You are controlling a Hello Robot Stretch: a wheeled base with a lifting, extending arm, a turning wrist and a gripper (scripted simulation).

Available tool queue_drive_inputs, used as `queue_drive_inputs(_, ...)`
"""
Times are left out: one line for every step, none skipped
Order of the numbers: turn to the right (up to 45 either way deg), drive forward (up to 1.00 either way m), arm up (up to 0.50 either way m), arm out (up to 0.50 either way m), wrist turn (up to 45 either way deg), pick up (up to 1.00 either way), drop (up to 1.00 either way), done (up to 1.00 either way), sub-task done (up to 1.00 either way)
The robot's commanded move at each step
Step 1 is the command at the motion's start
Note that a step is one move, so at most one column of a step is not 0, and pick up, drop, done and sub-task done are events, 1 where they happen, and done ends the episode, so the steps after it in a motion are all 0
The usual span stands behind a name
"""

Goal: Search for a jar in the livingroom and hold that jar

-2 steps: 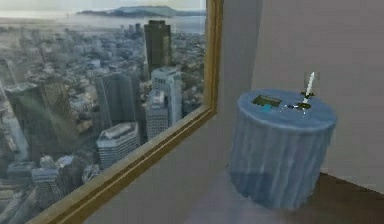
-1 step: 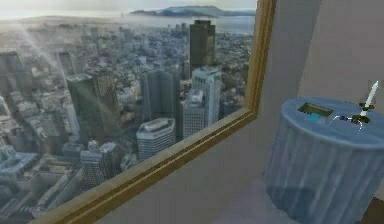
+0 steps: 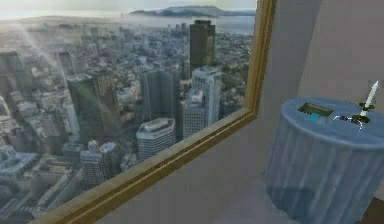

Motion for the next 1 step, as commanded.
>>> queue_drive_inputs(0.0,0.0,0.32,0.0,0.0,0.0,0.0,0.0,0.0)
